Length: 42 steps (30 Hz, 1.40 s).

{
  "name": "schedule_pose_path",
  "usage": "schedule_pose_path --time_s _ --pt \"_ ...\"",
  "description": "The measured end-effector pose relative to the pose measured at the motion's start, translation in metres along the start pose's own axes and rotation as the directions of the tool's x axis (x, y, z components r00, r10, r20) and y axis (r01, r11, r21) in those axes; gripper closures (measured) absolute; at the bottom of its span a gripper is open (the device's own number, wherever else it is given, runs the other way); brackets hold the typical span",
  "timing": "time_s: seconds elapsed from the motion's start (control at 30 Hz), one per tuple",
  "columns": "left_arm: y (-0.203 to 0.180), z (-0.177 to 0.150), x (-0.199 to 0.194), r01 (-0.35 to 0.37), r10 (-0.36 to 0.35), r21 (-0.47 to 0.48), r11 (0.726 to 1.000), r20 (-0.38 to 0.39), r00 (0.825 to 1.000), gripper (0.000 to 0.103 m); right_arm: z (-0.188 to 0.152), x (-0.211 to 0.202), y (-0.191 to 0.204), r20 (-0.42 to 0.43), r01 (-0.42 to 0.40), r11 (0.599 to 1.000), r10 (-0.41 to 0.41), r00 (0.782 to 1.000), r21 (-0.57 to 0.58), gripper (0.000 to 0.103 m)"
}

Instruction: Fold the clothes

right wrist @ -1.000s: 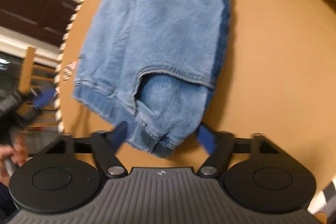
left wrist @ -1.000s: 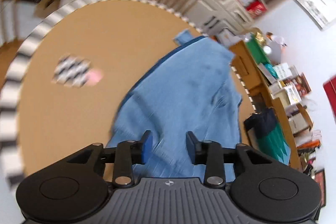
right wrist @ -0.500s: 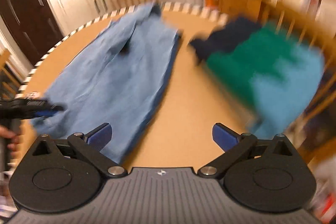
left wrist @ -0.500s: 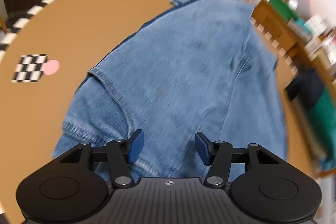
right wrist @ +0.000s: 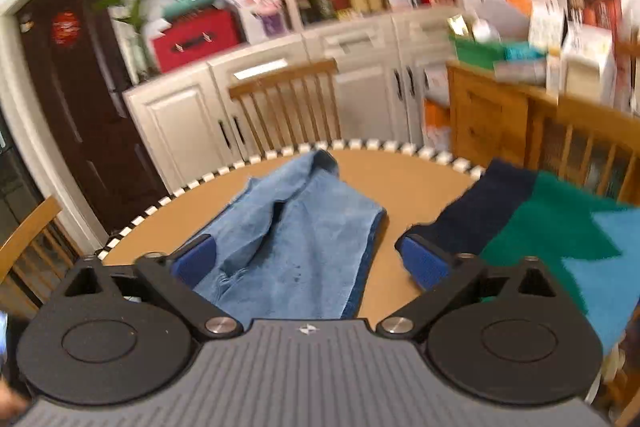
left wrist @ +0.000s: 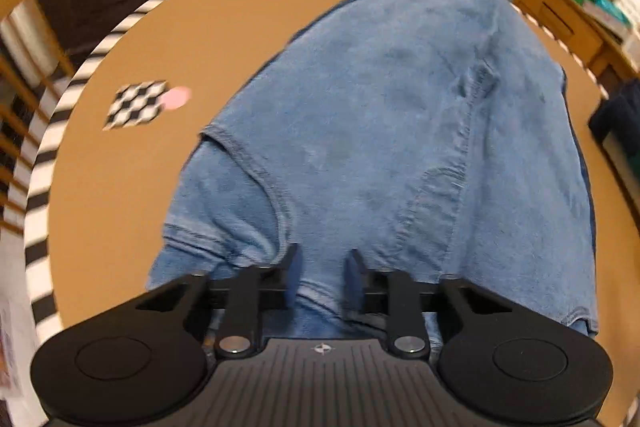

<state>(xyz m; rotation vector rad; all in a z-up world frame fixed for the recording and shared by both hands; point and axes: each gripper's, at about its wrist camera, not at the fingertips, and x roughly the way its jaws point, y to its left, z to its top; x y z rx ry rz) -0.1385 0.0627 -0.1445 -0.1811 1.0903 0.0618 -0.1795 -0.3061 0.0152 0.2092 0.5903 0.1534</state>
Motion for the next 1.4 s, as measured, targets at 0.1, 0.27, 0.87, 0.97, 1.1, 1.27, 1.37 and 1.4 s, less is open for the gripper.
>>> schedule_pose_path --time_s 0.1,0.27,0.87,0.97,1.1,1.27,1.37,1.4 --pt "0.024 -0.003 -0.002 0.056 -0.057 -0.063 0.996 -0.018 0.998 0.094 0.014 0.03 0.007 -0.054 0.027 0.999 -0.029 0.998 -0.041 0.021" --pt "0.025 0.008 -0.003 0.097 -0.1 -0.055 0.994 -0.055 0.994 0.082 0.031 0.083 0.021 -0.106 0.011 0.998 -0.017 0.994 -0.055 0.013" --pt "-0.039 -0.023 -0.004 -0.053 0.048 0.177 0.983 0.031 0.998 0.029 0.071 0.225 -0.01 -0.243 0.007 0.998 0.007 0.97 0.059 0.01" --pt "-0.025 -0.02 -0.007 -0.07 0.07 0.17 0.983 0.009 0.998 0.026 0.083 0.243 -0.02 -0.254 0.015 0.999 -0.002 0.967 0.05 0.01" --pt "-0.002 -0.015 -0.011 -0.105 0.109 0.138 0.985 -0.023 0.994 0.025 0.094 0.274 -0.035 -0.297 0.009 0.994 0.024 0.955 0.111 0.01" --pt "0.023 -0.012 -0.02 -0.174 0.184 0.179 0.968 -0.044 0.982 0.025 0.095 0.312 -0.058 -0.378 -0.022 0.948 0.148 0.914 0.317 0.01" --pt "0.03 -0.002 -0.031 -0.125 0.136 0.163 0.979 -0.061 0.989 0.037 0.095 0.326 -0.068 -0.386 -0.009 0.922 0.171 0.906 0.387 0.01" --pt "0.03 0.003 -0.04 -0.092 0.1 0.153 0.984 -0.044 0.994 0.037 0.097 0.33 -0.069 -0.385 -0.012 0.925 0.17 0.907 0.379 0.012"
